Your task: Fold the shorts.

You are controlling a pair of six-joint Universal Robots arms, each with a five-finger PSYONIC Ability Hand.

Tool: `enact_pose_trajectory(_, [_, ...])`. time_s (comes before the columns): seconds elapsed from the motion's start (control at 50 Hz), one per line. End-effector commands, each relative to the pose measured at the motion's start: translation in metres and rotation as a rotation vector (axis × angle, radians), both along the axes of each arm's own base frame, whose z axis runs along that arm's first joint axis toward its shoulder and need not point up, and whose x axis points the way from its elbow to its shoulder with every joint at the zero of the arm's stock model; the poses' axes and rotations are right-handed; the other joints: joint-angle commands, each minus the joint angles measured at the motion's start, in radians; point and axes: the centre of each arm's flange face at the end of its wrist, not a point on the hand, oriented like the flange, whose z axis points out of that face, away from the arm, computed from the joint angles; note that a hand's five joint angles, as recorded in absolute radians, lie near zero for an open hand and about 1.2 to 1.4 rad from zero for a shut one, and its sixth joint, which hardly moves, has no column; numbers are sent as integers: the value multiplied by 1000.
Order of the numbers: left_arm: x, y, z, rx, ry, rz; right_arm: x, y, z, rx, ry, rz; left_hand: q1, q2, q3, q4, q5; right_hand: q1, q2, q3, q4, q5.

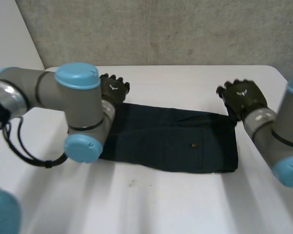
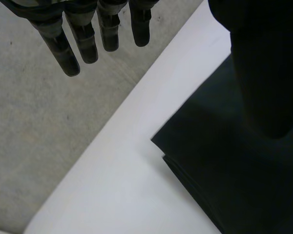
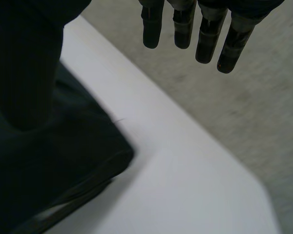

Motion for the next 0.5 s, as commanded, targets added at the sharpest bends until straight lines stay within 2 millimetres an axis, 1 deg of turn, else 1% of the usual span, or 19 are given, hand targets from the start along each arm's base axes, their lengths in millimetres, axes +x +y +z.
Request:
enact_pose_trajectory(0.02, [45, 43, 12, 161, 149, 44, -25, 52, -28, 275, -98, 75, -13, -24, -37, -28, -44, 238, 220, 227, 206, 195])
enact_pose_trajectory(0.08, [54, 62, 9, 217, 187, 21, -28, 60, -39, 309, -103, 83, -7, -18, -32, -22, -38, 303, 286, 292, 271, 261])
enact_pose_trajectory(0.1, [56, 66, 7, 227, 191, 17, -29, 62, -44, 314, -109, 79, -7, -18, -31, -22, -38, 309, 292, 298, 277, 266])
enact_pose_trajectory(0.18, [67, 77, 1, 236, 201, 17, -29, 64, -53, 288, -115, 82, -7, -18, -31, -22, -38, 420, 403, 410, 388, 378])
enact_pose_trajectory(0.22, [70, 82, -3, 232, 203, 18, -29, 64, -56, 277, -117, 85, -7, -18, -31, -22, -38, 438, 421, 427, 406, 396])
enact_pose_trajectory(0.3, [74, 86, -9, 222, 209, 22, -26, 63, -68, 273, -112, 89, -7, -18, -31, -22, -38, 450, 433, 439, 418, 407])
enact_pose_trajectory(0.36, [77, 85, -12, 221, 211, 31, -26, 57, -81, 278, -97, 85, -7, -18, -31, -22, -38, 348, 330, 337, 316, 305])
enact_pose_trajectory(0.44, [80, 82, -14, 223, 211, 43, -25, 49, -87, 264, -91, 75, -7, -18, -31, -22, -38, 303, 286, 293, 271, 261])
enact_pose_trajectory(0.48, [80, 81, -14, 222, 214, 44, -25, 47, -89, 254, -89, 72, -7, -18, -31, -22, -38, 315, 297, 304, 283, 272])
enact_pose_trajectory(0.5, [80, 80, -14, 219, 214, 45, -25, 45, -92, 252, -83, 71, -10, -21, -34, -25, -41, 332, 315, 322, 301, 290])
